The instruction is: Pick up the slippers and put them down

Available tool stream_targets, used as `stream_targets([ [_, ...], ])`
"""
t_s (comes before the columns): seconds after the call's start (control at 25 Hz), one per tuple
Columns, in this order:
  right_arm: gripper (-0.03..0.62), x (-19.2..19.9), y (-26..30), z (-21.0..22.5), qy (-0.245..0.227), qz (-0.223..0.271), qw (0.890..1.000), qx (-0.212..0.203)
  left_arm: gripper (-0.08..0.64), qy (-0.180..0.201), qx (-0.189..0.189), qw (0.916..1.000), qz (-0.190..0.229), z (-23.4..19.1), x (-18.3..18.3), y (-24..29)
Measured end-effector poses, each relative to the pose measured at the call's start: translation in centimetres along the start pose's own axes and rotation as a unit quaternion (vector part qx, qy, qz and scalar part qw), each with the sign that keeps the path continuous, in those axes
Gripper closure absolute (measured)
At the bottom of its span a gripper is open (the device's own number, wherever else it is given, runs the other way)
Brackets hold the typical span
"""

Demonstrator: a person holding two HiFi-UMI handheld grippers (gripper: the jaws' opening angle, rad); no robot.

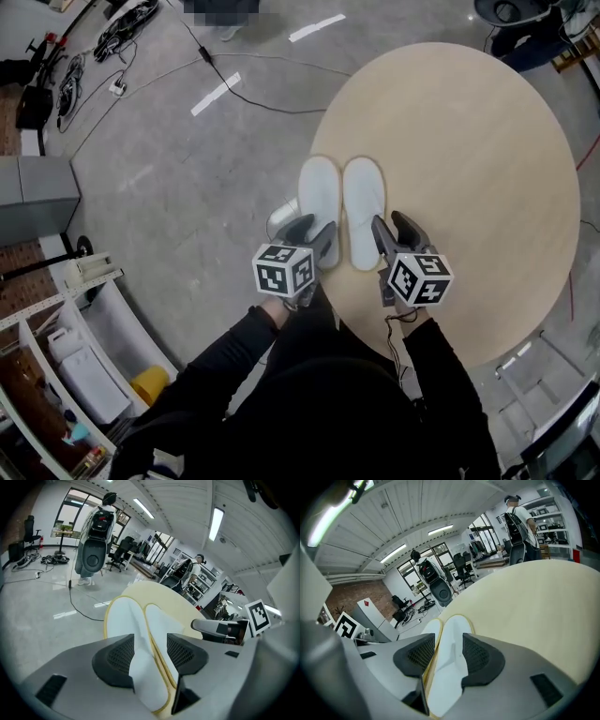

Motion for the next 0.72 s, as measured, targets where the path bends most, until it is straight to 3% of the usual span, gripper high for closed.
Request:
stream_targets([
  [0.2,0.402,1.1,3.0,1.4,0.009,-0.015,1.000,-0.010,0.331,-0.007,-0.006,0.9999,-0.010,-1.0,-0.2,2.9],
  [0.44,0.409,1.6,4.9,2.1,0.007,-0.028,1.000,-0.007,0.387,-0.009,-0.012,0.9994,-0.031,-2.1,-0.1,4.1],
  [0.72,0.535,1.8,5.6,2.2,0.011,-0.036,0.999,-0.001,0.475,-0.029,-0.012,0.9984,-0.047,-2.7,0.1,4.6],
])
Point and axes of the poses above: the fingertips, and each gripper's own axes: y forward along the fingers, z to its right, x out of its underside, the point moved 6 cm from there along -y, backward along the fingers, and after that the axes turned 4 degrees about -x, right-handed, at the moved point
